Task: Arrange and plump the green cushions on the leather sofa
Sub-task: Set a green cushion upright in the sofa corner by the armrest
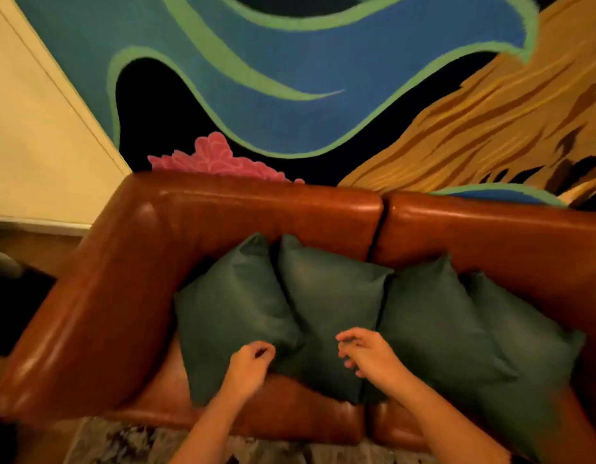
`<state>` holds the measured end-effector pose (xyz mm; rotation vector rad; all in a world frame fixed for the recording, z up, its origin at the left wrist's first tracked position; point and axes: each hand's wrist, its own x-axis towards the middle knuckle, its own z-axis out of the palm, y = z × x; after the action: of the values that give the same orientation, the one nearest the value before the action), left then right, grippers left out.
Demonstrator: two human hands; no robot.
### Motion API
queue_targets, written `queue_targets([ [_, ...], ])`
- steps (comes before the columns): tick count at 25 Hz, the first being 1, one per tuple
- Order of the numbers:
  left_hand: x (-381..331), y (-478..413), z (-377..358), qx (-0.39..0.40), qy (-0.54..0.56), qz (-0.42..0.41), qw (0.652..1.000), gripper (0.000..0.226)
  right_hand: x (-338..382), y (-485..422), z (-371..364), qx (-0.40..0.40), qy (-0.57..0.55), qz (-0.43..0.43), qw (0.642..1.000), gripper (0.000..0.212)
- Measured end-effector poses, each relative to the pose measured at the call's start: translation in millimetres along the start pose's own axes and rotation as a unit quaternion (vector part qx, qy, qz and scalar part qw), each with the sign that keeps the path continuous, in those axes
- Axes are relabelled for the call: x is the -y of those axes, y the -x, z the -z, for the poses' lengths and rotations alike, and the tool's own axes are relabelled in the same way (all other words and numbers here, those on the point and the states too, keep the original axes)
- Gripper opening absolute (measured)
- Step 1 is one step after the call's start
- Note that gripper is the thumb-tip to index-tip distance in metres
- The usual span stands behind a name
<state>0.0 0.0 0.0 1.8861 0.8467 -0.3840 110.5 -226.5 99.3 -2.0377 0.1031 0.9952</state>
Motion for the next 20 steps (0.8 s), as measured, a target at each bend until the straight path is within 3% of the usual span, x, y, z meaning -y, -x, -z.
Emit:
queue_targets([
  [3,40,-56,38,-0.029,0.047,0.072,0.996,0.020,30,-54,-37,-0.012,0.027,0.005,1.000,0.017],
  [7,82,-102,80,-0.021,-0.019,0.119,0.993,0.015,62,-122,-86,-0.012,0.031,0.009,0.999,0.018],
  [9,107,-120,88,-0.009,-0.054,0.111,0.992,0.020,74,-155,-110,-0.013,0.035,0.001,0.999,0.032],
  [11,129,-130,87,-0.077,-0.018,0.106,0.991,0.011,77,-182,-128,0.002,0.032,-0.033,0.999,0.053],
  [12,138,-130,82,-0.116,0.008,0.120,0.986,0.017,75,-193,-134,0.017,0.030,-0.050,0.998,0.068],
  [13,144,-127,75,-0.134,0.032,0.161,0.977,0.048,70,-203,-141,0.032,0.039,-0.064,0.997,0.084],
  [14,149,-123,66,-0.128,0.056,0.219,0.966,0.074,66,-212,-147,0.045,0.060,-0.076,0.994,0.097],
  [16,150,-119,48,-0.102,0.147,0.323,0.929,0.104,60,-220,-156,0.043,0.076,-0.093,0.992,0.109],
  [18,148,-119,38,-0.104,0.243,0.372,0.890,0.110,59,-218,-162,0.010,0.052,-0.099,0.994,0.108],
  [20,142,-121,37,-0.109,0.281,0.365,0.881,0.104,65,-209,-165,-0.008,0.045,-0.093,0.995,0.108],
])
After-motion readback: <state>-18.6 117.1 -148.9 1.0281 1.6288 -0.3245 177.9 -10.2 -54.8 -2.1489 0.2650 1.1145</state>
